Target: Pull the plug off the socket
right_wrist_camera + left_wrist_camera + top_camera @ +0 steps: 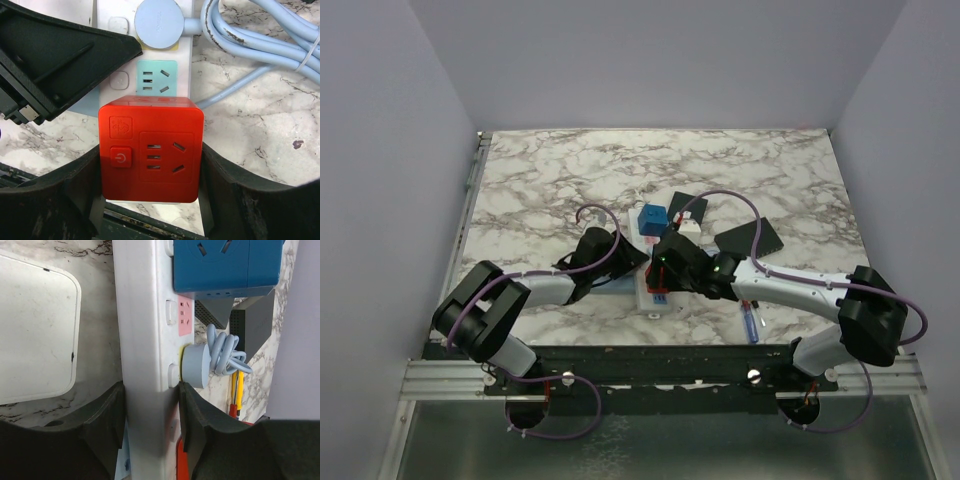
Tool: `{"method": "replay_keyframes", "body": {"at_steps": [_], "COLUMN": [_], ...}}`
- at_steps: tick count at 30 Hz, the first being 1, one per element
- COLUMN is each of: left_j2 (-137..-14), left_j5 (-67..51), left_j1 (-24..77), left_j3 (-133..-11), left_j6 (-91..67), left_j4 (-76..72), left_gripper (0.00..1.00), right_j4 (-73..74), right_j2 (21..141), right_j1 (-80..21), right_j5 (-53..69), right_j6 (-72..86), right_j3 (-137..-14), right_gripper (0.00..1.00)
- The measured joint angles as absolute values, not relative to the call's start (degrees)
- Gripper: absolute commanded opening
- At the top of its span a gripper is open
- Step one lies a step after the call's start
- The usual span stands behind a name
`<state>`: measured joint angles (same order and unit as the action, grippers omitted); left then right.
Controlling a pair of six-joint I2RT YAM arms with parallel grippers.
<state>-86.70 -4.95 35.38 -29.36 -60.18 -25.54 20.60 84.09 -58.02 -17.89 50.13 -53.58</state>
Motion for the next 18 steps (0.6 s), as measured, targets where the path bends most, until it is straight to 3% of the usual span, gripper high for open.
{"method": "replay_keyframes", "body": {"at_steps": [3, 18], "left_j2": [-86.7, -86.1], "left_j5": [-5.0, -4.6], "left_j1": [35.4, 35.4], "left_j3": [-29.2, -28.4], "left_j6": [-60.2, -56.5], "left_j4": [-25.7, -28.6], "left_gripper": [0.00, 0.00], "right_j4": [20.6, 26.5], "right_j2": [84.1, 84.5], "right_j1": [-58.0, -58.0], "right_j5": [-17.9, -18.5], "right_j6": [50.2, 52.1], "right_j3": [-53.6, -57.8], "right_gripper": [0.00, 0.00]}}
